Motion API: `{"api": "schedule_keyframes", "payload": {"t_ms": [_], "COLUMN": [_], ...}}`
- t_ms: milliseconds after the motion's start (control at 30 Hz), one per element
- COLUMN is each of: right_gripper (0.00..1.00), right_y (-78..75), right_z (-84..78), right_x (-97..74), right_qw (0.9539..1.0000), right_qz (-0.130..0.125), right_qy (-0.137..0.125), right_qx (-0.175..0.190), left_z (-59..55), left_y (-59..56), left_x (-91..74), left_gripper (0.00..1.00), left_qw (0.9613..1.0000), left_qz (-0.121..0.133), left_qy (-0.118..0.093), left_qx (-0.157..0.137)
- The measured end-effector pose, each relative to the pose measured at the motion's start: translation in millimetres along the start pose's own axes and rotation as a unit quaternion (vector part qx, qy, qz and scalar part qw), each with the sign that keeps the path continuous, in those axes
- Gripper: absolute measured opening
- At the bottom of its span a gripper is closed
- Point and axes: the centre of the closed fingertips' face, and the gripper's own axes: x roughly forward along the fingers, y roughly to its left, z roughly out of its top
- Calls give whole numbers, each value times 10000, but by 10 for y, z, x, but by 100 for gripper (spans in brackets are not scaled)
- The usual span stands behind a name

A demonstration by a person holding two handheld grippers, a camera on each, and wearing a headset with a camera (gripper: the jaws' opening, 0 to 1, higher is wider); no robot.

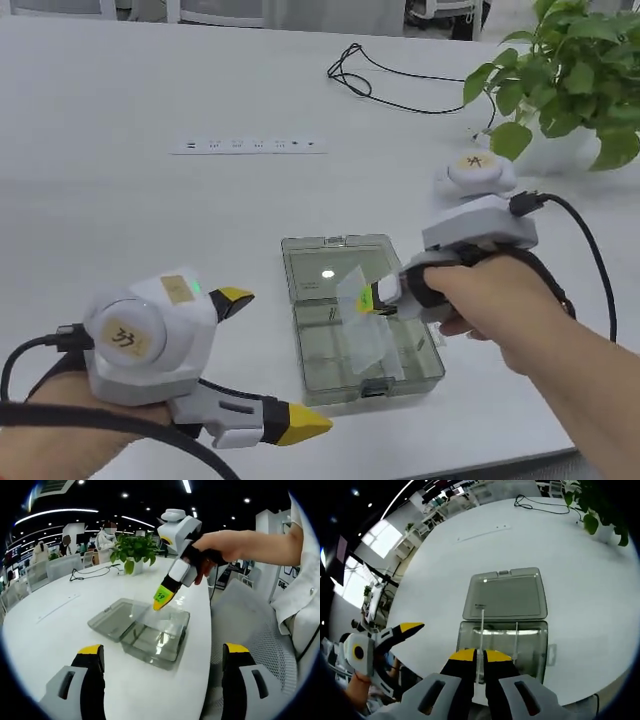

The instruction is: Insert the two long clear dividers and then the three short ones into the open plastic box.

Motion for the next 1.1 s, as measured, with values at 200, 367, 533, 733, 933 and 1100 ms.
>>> {"api": "schedule_keyframes", "payload": {"t_ms": [200, 367, 533, 733, 933, 1100], "right_gripper": [6, 6, 6, 6, 6, 6], "right_y": [-20, -57, -75, -70, -64, -43], "right_z": [-67, -117, -156, -166, -169, -167], "right_x": [60, 124, 163, 180, 195, 218], "right_qw": [9999, 9998, 9997, 9996, 9996, 9990], "right_qz": [-58, -158, -194, -239, -228, -272], "right_qy": [75, 127, 150, 152, 141, 190], "right_qx": [38, -2, 7, -59, -106, -299], "left_z": [-16, -20, -19, -9, -19, -33], "left_y": [-19, -19, -3, 7, 3, 1], "left_x": [10, 10, 20, 32, 39, 30], "left_gripper": [100, 100, 100, 100, 100, 100], "left_qw": [10000, 9999, 9999, 9998, 9998, 9998], "left_qz": [-19, -22, -17, -25, -25, -10], "left_qy": [-38, -73, -91, -109, -97, -87], "left_qx": [-43, -88, -110, -137, -149, -172]}}
